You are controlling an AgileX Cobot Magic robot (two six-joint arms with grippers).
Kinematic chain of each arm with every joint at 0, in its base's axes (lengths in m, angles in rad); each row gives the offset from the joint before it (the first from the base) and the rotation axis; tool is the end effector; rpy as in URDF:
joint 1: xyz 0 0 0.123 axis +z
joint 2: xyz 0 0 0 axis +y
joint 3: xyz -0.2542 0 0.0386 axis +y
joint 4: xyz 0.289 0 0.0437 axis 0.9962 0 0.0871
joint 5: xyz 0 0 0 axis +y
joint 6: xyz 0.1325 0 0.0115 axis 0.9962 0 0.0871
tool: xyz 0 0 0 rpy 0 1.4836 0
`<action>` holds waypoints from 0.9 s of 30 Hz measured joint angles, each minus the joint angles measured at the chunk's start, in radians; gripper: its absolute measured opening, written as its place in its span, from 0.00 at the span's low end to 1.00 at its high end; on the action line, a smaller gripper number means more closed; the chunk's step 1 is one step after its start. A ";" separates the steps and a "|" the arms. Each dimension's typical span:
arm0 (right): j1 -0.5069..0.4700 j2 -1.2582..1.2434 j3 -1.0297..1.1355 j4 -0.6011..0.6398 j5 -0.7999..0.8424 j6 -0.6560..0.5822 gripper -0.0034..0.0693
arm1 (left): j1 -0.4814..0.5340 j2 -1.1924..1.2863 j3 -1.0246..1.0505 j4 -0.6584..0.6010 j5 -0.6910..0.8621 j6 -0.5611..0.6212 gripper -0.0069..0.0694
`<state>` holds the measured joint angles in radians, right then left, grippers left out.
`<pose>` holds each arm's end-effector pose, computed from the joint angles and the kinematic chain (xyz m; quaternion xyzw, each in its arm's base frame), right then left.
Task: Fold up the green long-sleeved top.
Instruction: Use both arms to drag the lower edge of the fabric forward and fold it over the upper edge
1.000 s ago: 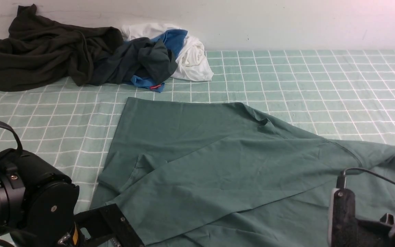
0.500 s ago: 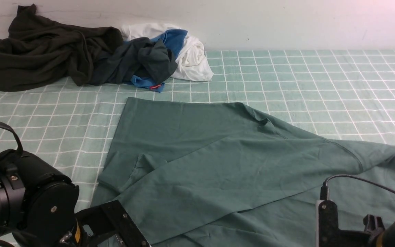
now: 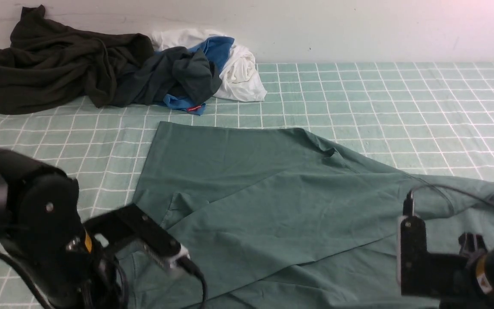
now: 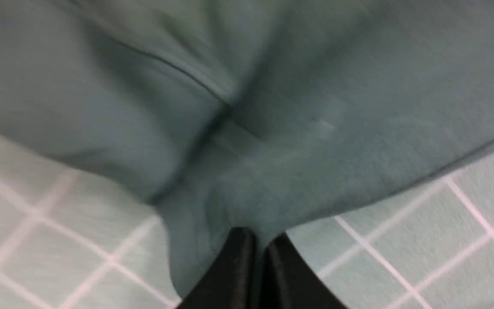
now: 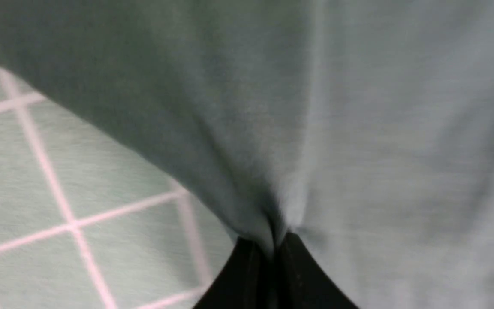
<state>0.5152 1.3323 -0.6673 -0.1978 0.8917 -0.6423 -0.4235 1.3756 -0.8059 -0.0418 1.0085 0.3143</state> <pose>0.2244 0.1037 0.1045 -0.5922 0.8002 -0.0829 0.0452 0.2406 -0.1136 0.1283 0.3505 0.9355 -0.0203 0.0388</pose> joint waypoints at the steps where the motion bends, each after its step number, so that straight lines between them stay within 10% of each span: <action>1: -0.016 0.007 -0.072 -0.007 0.029 0.000 0.07 | 0.038 0.005 -0.073 0.005 0.015 0.010 0.10; 27: -0.378 0.715 -1.032 0.198 0.083 -0.179 0.08 | 0.218 0.786 -1.175 0.083 0.108 0.085 0.10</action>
<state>0.1369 2.0476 -1.6992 0.0000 0.9749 -0.8211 -0.2059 2.1620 -1.9812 0.0415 1.1166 0.3996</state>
